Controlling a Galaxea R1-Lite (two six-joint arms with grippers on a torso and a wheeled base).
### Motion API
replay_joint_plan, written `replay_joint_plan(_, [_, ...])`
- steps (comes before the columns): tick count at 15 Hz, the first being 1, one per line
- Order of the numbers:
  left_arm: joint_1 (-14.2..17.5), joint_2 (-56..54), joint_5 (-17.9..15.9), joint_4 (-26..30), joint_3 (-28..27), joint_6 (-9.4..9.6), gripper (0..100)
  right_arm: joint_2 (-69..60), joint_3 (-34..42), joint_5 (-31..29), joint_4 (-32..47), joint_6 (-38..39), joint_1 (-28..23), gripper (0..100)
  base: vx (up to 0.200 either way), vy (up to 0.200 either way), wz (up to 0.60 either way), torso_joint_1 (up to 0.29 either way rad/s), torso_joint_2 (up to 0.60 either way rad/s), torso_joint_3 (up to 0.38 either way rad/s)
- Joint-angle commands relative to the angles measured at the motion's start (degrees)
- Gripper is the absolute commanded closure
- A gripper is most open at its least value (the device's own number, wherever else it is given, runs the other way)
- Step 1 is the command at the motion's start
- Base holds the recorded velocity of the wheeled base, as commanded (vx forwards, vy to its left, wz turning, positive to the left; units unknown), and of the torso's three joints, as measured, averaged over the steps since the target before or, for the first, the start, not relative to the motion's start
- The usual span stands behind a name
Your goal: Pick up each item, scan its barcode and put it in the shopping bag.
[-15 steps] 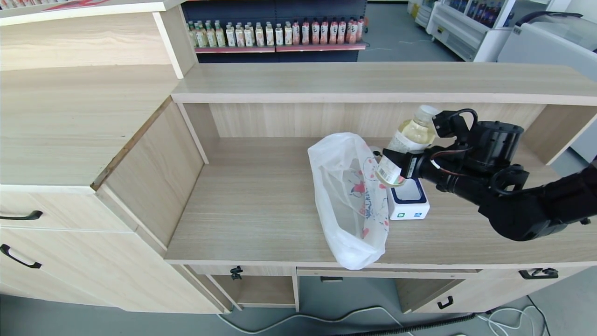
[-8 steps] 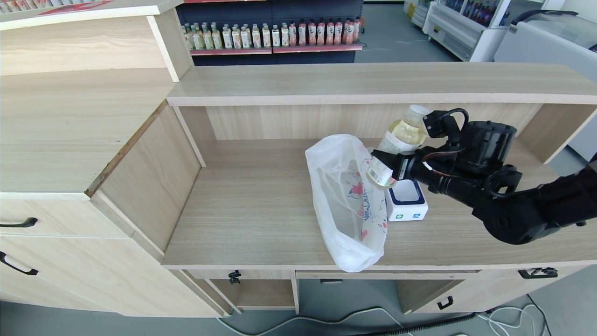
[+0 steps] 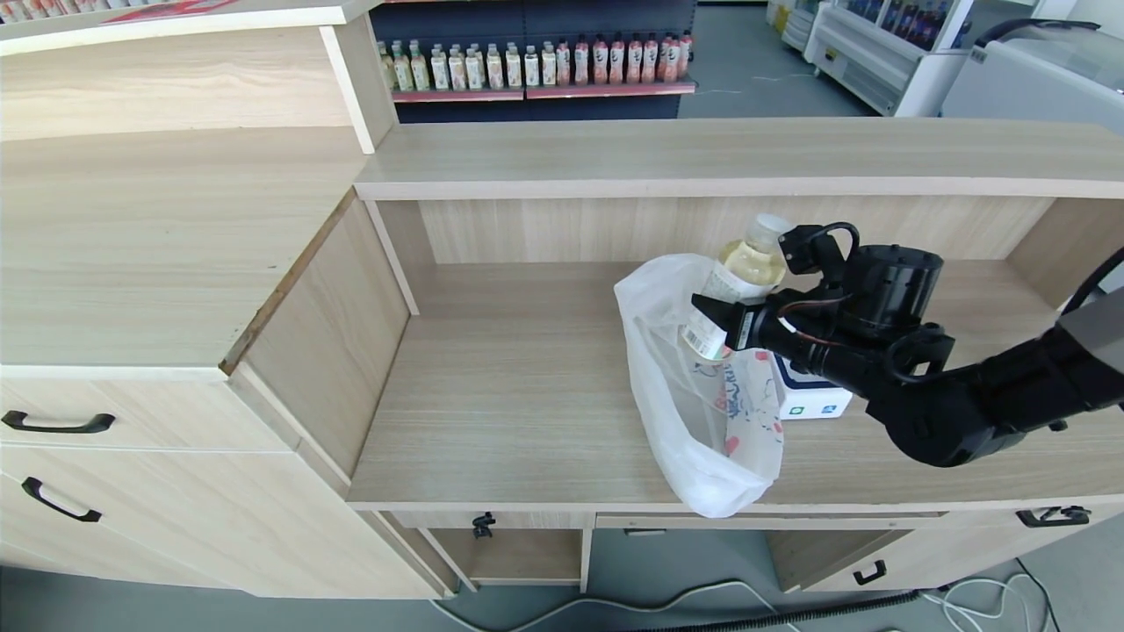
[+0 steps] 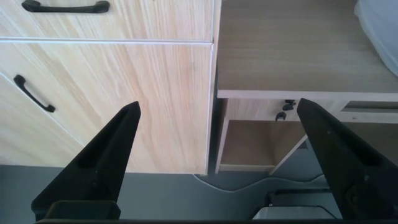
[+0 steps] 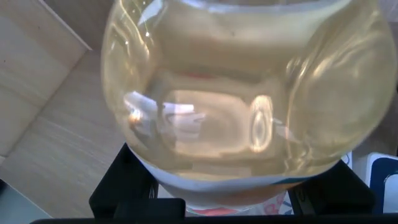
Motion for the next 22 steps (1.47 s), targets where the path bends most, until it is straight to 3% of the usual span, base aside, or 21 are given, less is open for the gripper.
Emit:
replay_joint_plan(1, [0.0,0.0,0.0,0.0,0.0,-0.01,0,3.2,0.1,0.8,-1.5,-0.4,0.2,100,0.000,0.000,0.00,0.000,0.00,0.000])
replay_joint_plan(7, [0.0,0.0,0.0,0.0,0.0,-0.01,0,8.5,0.3,1.0,-2.2,-4.7,1.6,100,0.000,0.000,0.00,0.000,0.00,0.000])
replay_joint_plan(15, [0.0,0.0,0.0,0.0,0.0,-0.01,0,15.8,0.9,0.9,-9.1,-7.7,1.6,100,0.000,0.000,0.00,0.000,0.00,0.000])
replay_joint_plan(16, [0.0,0.0,0.0,0.0,0.0,-0.01,0,16.2,0.9,0.9,-9.6,-8.3,1.6,0,0.000,0.000,0.00,0.000,0.00,0.000])
replay_joint_plan(22, [0.0,0.0,0.0,0.0,0.0,-0.01,0,12.7,-0.5,1.1,-9.8,-6.3,1.7,0,0.000,0.000,0.00,0.000,0.00,0.000])
